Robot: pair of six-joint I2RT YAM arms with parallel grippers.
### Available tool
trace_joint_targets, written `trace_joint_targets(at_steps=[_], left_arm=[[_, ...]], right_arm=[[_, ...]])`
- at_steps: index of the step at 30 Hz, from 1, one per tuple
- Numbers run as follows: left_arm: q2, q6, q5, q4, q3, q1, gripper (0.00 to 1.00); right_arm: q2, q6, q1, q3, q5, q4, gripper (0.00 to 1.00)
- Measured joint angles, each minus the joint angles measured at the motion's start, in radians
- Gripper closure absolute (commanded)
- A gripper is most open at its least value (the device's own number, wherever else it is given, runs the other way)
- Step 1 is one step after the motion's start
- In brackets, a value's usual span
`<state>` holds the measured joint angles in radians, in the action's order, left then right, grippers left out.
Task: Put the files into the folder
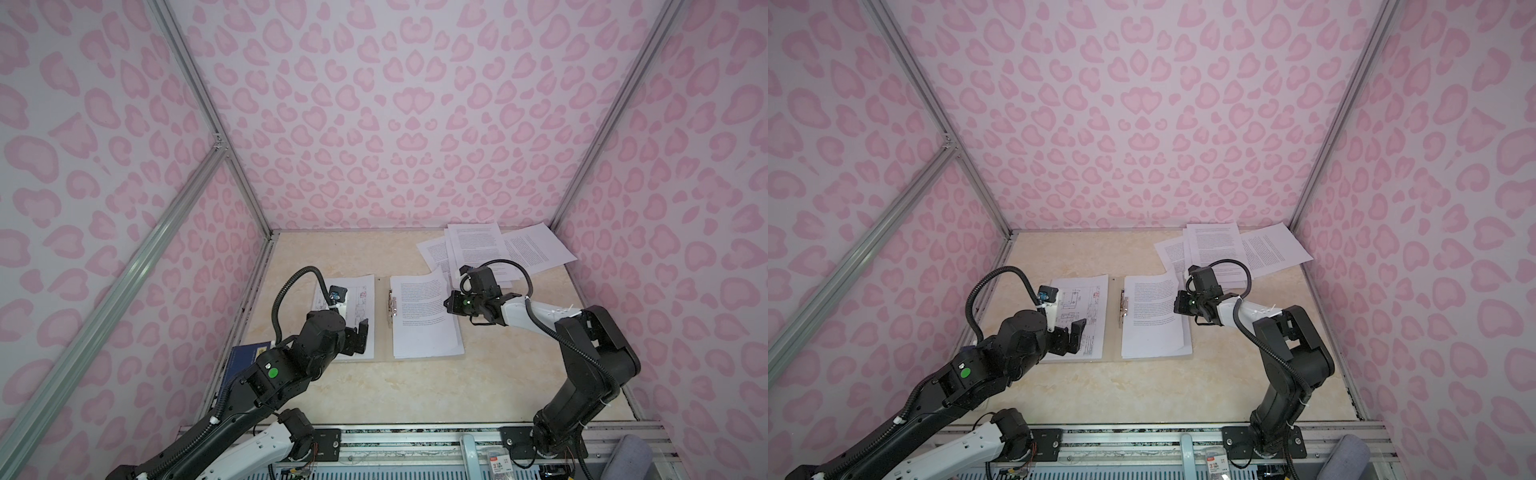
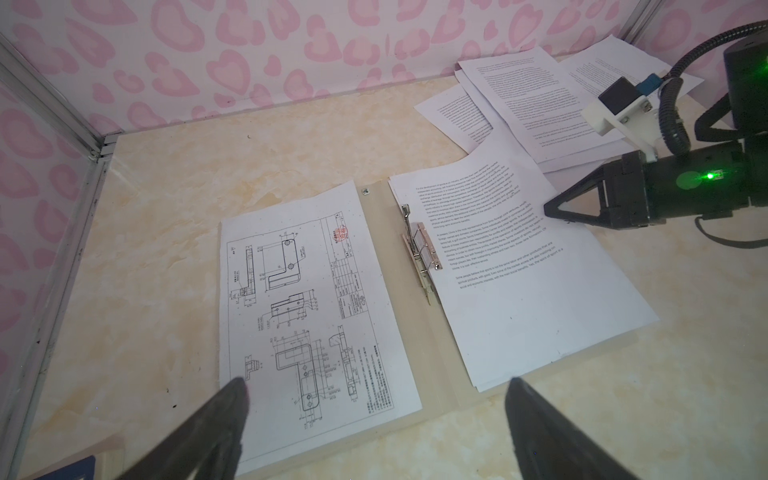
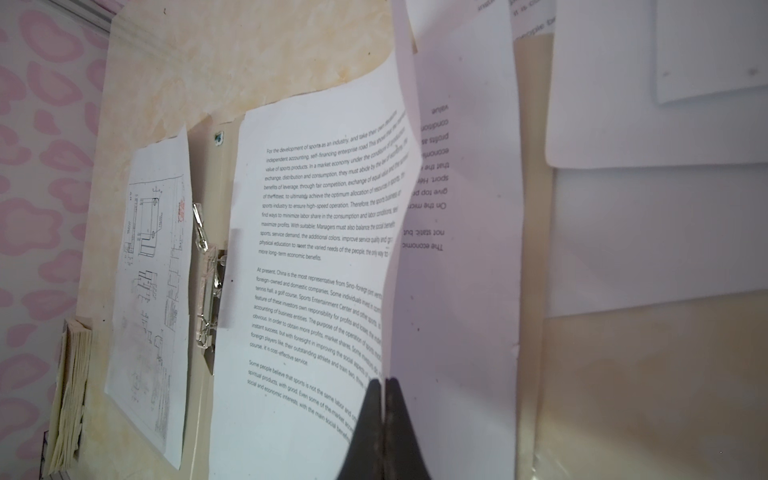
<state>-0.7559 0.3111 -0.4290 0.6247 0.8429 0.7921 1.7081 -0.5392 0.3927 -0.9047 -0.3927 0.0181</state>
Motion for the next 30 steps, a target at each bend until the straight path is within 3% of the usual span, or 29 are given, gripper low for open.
trace_joint_targets(at_steps=[4,7,10,14,18,24,30], left_arm=[[-0.002,0.0,0.002,0.0,0.0,0.0,0.03],[-0.01,0.0,0.003,0.0,0.0,0.0,0.03],[-0.013,0.0,0.004,-0.002,0.0,0.0,0.03],[-0.025,0.003,0.013,-0.002,0.003,-0.001,0.03],[-0.043,0.008,0.031,0.0,0.032,-0.001,0.03],[-0.141,0.038,0.117,-0.011,0.108,-0.001,0.03],[-0.396,0.082,0.307,-0.056,0.248,-0.001,0.03]], right_arm=[[0.009,0.0,0.007,0.0,0.0,0.003,1.0],[0.014,0.0,0.008,0.002,0.0,0.012,0.89],[0.016,-0.005,0.008,0.007,0.0,0.015,0.69],[0.014,-0.007,0.008,0.018,0.028,0.007,0.33],[-0.003,-0.007,0.005,0.015,0.104,-0.049,0.13],[-0.053,-0.018,-0.081,-0.005,0.216,-0.164,0.05],[-0.062,0.019,-0.27,-0.134,0.246,-0.246,0.06]])
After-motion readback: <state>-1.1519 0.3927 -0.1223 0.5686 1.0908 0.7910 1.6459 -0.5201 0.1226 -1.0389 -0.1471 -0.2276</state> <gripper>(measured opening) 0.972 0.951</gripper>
